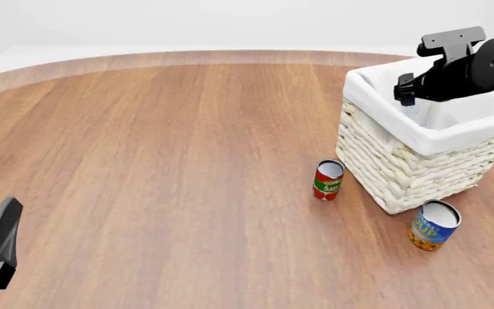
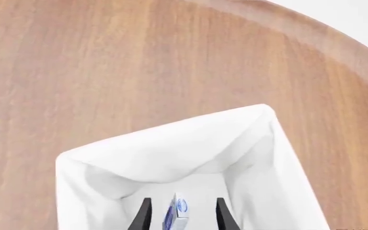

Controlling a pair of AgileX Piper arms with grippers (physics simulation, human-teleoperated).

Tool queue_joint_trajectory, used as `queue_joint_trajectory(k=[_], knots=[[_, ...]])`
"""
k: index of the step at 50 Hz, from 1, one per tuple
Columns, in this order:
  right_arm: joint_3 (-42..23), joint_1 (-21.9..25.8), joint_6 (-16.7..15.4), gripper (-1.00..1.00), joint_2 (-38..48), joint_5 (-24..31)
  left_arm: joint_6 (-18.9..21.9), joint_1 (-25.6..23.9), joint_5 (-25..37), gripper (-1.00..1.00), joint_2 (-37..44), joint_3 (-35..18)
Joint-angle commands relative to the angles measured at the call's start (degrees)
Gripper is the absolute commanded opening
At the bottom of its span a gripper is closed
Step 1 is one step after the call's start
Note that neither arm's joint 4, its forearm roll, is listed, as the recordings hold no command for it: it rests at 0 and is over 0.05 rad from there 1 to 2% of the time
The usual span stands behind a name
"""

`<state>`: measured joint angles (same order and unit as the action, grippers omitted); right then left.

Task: Pick up the alphabet soup and the cream cheese box, and put them in the basket.

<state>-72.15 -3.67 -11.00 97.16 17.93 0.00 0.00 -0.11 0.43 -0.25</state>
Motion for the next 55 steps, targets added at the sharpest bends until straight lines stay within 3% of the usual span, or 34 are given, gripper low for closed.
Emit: queue_joint_trajectory(k=[1, 40, 55], knots=[[-0.80, -0.71, -0.21, 1.00, 0.13, 0.68, 0.00, 0.00, 0.00, 1.00, 0.00, 0.00], [6.41, 3.99, 2.88, 1.00, -14.46, 0.53, 0.00, 0.00, 0.00, 1.00, 0.00, 0.00], [6.94, 5.17, 2.24, 1.00, -19.40, 3.26, 0.00, 0.00, 0.00, 1.00, 0.00, 0.00]])
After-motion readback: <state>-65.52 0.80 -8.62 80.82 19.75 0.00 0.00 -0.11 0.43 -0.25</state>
